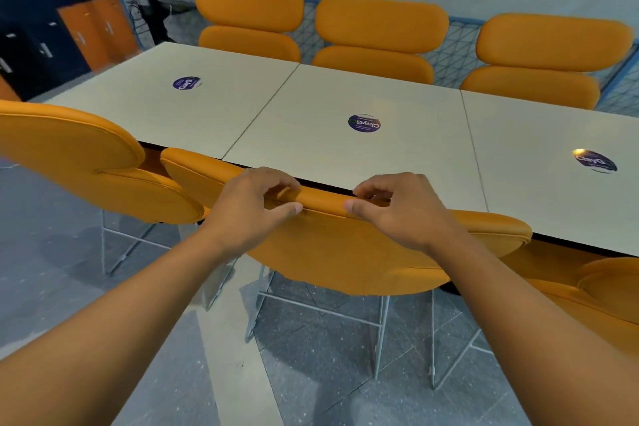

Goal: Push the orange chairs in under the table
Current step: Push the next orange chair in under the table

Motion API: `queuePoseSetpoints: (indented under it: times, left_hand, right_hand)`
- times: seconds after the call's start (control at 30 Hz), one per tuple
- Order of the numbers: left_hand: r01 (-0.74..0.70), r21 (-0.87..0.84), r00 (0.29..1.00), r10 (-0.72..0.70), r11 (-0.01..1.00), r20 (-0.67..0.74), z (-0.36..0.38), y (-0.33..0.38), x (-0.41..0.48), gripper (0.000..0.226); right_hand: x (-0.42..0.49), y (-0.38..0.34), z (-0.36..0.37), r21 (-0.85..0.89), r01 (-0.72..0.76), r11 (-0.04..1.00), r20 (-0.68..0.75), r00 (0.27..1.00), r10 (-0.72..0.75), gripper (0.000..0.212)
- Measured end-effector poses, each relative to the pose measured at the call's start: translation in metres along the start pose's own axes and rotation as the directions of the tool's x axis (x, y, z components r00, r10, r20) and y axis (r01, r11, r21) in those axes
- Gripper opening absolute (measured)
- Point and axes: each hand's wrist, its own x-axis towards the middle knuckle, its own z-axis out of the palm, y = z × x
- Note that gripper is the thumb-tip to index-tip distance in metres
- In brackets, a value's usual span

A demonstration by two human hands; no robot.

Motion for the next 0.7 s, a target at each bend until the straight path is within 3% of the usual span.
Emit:
queuePoseSetpoints:
  times: [0.17,0.43,0.7]
  left_hand:
    - [0.098,-0.021,0.993,-0.1,0.995,-0.07,-0.043,-0.03,-0.019,0.028]
    - [0.233,0.03,0.967,-0.228,0.972,-0.117,-0.107,-0.109,-0.071,0.023]
    - [0.283,-0.043,0.954,-0.286,0.958,-0.088,-0.172,-0.22,-0.119,0.019]
  right_hand:
    - [0.023,-0.051,0.028,0.089,0.134,0.987,-0.012,0.991,-0.133,0.017]
    - [0.045,-0.136,0.096,0.103,0.258,0.961,0.162,0.949,-0.272,0.016]
    - [0.059,-0.208,0.197,0.023,0.253,0.967,0.288,0.925,-0.249,0.022]
